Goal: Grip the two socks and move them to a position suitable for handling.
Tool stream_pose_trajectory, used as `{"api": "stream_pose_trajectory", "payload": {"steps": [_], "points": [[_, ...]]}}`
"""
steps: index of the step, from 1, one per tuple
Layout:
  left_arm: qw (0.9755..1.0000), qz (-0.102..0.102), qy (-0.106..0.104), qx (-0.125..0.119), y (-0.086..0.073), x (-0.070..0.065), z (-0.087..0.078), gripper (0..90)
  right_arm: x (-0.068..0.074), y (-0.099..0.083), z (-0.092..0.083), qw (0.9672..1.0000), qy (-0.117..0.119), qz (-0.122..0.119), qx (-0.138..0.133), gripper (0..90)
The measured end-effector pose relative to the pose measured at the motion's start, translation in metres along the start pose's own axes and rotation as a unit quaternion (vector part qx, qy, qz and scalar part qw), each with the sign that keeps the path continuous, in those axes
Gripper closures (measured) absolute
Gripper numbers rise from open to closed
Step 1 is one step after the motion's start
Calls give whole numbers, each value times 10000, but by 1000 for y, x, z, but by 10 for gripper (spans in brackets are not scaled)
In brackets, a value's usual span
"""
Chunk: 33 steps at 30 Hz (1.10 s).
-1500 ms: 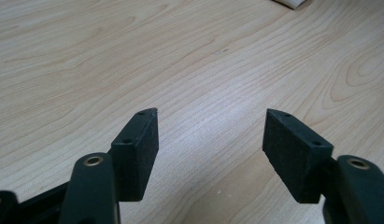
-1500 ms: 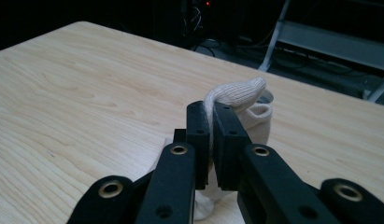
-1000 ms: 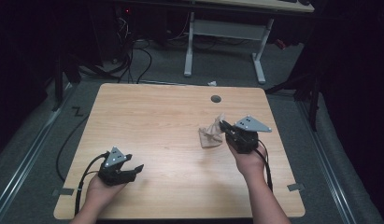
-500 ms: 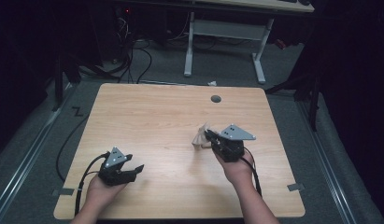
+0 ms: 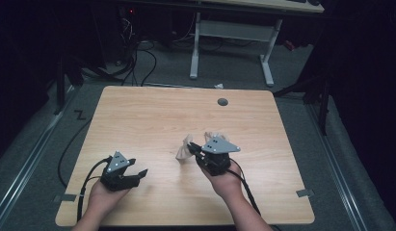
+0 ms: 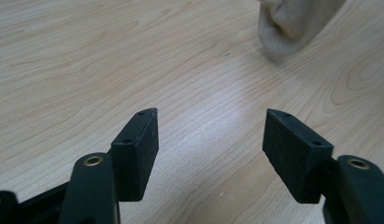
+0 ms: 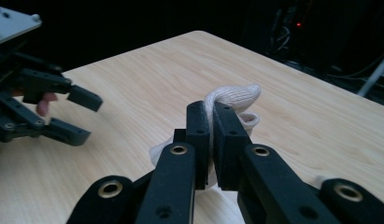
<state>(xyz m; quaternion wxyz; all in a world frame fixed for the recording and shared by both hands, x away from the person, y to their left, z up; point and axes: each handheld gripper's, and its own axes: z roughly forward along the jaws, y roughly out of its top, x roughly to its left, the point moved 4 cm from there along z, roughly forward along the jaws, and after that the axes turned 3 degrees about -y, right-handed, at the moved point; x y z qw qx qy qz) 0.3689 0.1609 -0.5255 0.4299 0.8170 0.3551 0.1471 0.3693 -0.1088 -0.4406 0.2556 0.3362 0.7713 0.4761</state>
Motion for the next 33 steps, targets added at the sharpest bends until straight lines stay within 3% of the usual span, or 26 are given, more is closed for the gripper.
{"api": "stream_pose_trajectory", "payload": {"steps": [8,12,16,21,28,30,33], "points": [[10000,0,13,4,0,0,-1,366,34,6,17,9989,463,-68,-25,861],[9999,-41,114,26,0,2,-2,374,58,16,17,9965,802,-190,-155,860],[9998,-137,154,59,-1,5,-3,376,65,12,17,9951,974,-103,-113,859],[9998,-139,129,55,-1,3,0,381,59,-12,20,9959,881,-8,182,859],[9996,-86,116,242,-3,-1,8,393,38,-50,20,9963,634,186,552,858],[9993,-26,120,342,-4,-4,11,404,36,-53,19,9961,619,204,592,857],[9991,-17,23,412,-5,-9,16,428,30,-67,18,9953,544,210,779,856]]}}
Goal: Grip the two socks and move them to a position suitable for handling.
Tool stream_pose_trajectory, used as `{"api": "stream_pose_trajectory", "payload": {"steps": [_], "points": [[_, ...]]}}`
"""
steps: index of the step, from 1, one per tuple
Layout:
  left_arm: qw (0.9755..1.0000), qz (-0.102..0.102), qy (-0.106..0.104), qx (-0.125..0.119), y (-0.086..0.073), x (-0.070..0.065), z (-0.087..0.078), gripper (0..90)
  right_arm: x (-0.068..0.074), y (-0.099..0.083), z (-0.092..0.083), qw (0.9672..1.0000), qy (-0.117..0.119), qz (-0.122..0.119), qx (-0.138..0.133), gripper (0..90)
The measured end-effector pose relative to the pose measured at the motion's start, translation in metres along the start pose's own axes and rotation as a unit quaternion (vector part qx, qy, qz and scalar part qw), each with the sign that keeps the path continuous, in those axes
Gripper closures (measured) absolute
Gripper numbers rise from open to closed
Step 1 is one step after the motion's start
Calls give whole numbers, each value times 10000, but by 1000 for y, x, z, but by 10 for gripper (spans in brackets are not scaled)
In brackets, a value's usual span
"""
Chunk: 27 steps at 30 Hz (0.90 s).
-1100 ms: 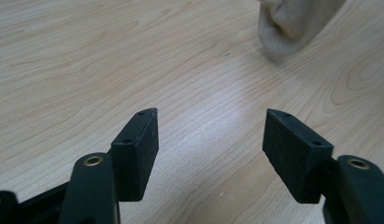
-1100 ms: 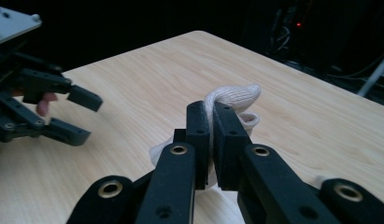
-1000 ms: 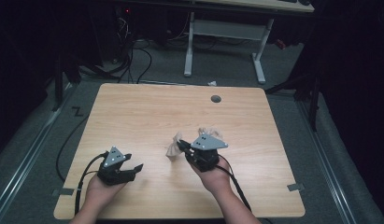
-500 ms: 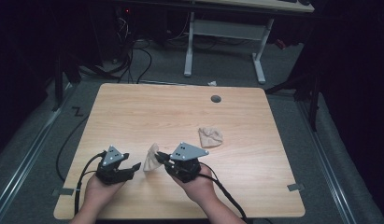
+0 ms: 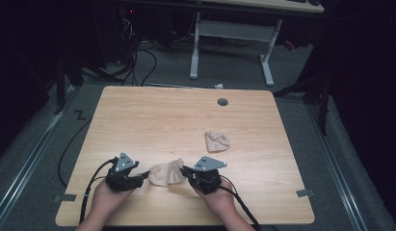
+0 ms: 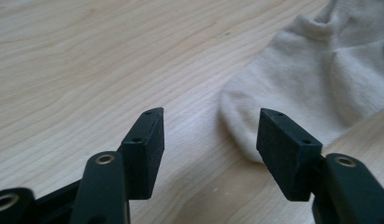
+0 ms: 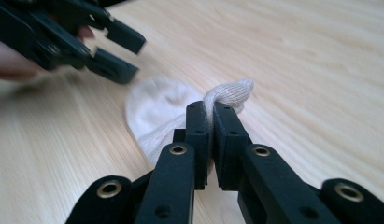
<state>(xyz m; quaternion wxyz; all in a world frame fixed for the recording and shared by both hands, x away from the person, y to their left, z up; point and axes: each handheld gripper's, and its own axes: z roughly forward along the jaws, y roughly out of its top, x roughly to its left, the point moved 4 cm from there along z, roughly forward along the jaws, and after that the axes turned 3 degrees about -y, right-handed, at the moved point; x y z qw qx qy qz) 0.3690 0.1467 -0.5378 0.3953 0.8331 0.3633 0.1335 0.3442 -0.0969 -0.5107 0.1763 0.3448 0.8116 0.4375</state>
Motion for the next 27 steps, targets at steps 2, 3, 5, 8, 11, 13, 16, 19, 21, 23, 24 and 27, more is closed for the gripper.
{"api": "stream_pose_trajectory", "payload": {"steps": [2,3,5,8,11,13,16,19,21,23,24,27], "points": [[10000,39,-44,33,0,-3,3,441,-3,-7,0,9999,-44,1,91,855],[9999,65,-63,57,0,-5,4,445,-4,-11,0,9999,-67,20,139,855],[9998,137,-108,58,1,-9,5,493,-8,-16,-1,9998,-102,18,178,854],[9993,296,-107,182,-1,-14,8,600,-13,-20,-3,9995,-171,27,253,853],[9988,362,-162,279,-2,-17,12,687,-18,-25,-5,9990,-229,59,366,852],[9983,432,-214,327,-2,-21,14,728,-21,-29,-7,9986,-273,40,445,853],[9973,555,-265,393,-2,-26,16,744,-25,-36,-10,9979,-323,48,554,852],[9966,645,-291,421,-2,-30,17,736,-29,-44,-14,9971,-391,61,648,845],[9963,680,-308,424,-2,-32,17,732,-29,-45,-15,9968,-409,107,674,844],[9960,703,-349,437,-2,-34,17,728,-30,-50,-16,9966,-458,116,682,843],[9958,712,-357,447,-2,-35,17,728,-31,-53,-17,9962,-493,122,705,843],[9954,739,-390,460,-3,-36,17,733,-32,-59,-22,9954,-568,133,760,842]]}}
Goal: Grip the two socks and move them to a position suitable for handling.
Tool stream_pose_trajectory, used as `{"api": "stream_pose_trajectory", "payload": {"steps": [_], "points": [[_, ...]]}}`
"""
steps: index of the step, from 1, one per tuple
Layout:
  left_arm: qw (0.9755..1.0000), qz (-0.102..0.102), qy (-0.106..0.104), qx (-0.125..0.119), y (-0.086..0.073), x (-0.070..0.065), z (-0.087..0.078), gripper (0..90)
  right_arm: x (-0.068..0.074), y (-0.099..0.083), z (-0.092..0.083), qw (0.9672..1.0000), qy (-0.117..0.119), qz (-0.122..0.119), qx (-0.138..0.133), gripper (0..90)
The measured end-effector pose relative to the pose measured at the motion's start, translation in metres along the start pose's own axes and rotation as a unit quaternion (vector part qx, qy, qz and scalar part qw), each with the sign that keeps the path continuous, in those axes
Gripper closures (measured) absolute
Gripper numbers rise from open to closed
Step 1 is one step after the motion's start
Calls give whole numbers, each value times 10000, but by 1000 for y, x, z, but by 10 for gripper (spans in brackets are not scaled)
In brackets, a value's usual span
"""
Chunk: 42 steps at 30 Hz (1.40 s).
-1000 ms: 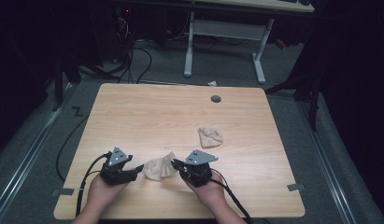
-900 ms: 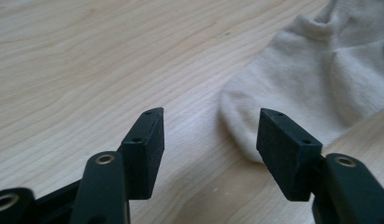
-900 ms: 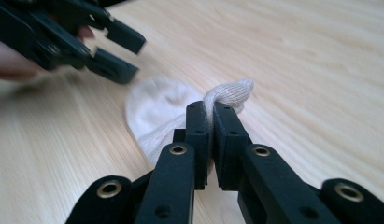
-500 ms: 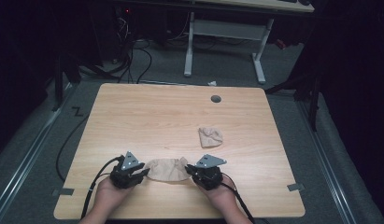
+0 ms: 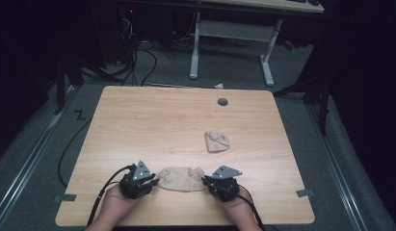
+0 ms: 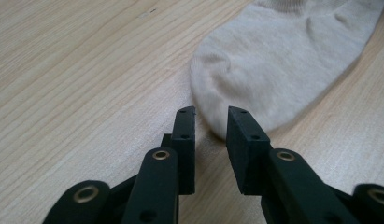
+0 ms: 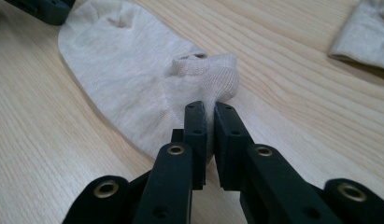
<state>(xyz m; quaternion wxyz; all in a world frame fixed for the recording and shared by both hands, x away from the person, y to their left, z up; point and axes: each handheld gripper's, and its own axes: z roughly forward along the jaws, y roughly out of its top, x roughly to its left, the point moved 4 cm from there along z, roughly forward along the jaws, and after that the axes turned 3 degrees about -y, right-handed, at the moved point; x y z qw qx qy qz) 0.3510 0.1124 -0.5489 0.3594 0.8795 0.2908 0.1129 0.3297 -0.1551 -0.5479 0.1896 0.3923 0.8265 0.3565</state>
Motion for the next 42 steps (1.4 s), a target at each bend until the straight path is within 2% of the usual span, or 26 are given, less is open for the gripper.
{"api": "stream_pose_trajectory", "payload": {"steps": [6,12,15,19,21,23,25,28,32,34,39,42], "points": [[9998,162,-121,50,1,-7,2,749,-2,-10,-4,9999,-48,18,149,832],[9994,278,-216,42,3,-16,2,753,-6,-16,-7,9998,-5,35,171,818],[9996,199,-149,-164,6,-15,-3,737,-8,-15,-7,9998,15,70,196,818],[9986,-101,-3,-512,14,-6,-4,691,-7,-14,-5,9999,31,37,165,818],[9988,-239,99,-422,17,-2,3,612,-6,-13,-4,9998,42,44,165,819],[9993,-228,102,-295,17,-3,9,596,-5,-13,-3,9999,54,40,154,818],[9996,-152,179,-130,15,-4,14,623,-5,-12,-3,9999,55,22,160,818],[9999,-148,38,-56,11,-5,16,747,-5,-12,-3,9998,79,33,154,818],[10000,66,8,19,10,-11,13,836,-3,-13,-3,9998,103,15,151,816],[9999,130,-5,54,8,-14,11,844,-2,-13,-4,9998,115,26,164,813],[9999,62,-22,88,4,-15,7,834,0,-13,-4,9997,170,40,168,804],[10000,-15,1,36,4,-13,4,788,0,-12,-4,9998,160,33,131,786]]}}
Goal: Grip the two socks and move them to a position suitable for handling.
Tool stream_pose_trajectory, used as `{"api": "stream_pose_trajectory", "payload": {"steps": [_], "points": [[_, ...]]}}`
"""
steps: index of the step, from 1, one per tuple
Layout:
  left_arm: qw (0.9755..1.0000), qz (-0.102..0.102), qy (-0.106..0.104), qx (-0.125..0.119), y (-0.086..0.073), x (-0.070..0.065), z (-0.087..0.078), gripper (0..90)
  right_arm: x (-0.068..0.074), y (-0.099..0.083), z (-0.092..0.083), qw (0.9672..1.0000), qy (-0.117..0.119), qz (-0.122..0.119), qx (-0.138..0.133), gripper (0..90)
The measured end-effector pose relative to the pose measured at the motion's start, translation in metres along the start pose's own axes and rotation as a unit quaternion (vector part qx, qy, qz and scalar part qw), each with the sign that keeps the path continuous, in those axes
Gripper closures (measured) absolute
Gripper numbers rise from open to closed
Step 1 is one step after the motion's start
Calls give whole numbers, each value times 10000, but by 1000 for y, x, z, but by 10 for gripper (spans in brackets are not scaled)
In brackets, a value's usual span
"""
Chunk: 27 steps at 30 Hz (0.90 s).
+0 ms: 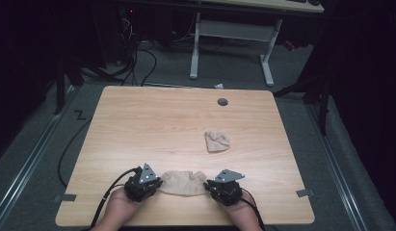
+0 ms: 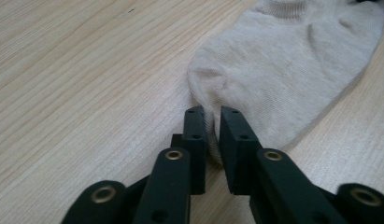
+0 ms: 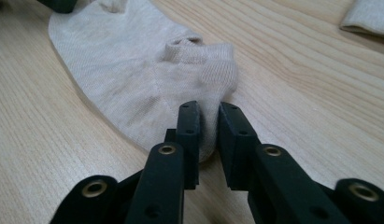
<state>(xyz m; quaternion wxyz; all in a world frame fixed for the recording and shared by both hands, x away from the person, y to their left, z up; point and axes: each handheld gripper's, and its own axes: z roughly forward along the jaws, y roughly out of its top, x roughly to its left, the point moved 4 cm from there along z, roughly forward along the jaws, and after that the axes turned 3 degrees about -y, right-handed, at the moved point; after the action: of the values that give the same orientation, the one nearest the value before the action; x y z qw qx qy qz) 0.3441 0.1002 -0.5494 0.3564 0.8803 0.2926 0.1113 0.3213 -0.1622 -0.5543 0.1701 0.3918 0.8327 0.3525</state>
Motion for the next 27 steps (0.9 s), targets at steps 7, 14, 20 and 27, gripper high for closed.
{"api": "stream_pose_trajectory", "payload": {"steps": [7,14,20,27], "points": [[9990,-209,226,-319,9,15,-28,579,-2,5,-7,9995,-93,130,-284,719],[9952,-705,354,-576,-6,38,-51,509,-17,7,-12,9979,-344,336,-435,635],[9954,-649,487,-509,-14,48,-46,459,-37,12,-19,9927,-763,684,-642,631],[9957,-604,479,-518,-16,48,-42,426,-58,27,-18,9887,-1139,768,-607,679]]}}
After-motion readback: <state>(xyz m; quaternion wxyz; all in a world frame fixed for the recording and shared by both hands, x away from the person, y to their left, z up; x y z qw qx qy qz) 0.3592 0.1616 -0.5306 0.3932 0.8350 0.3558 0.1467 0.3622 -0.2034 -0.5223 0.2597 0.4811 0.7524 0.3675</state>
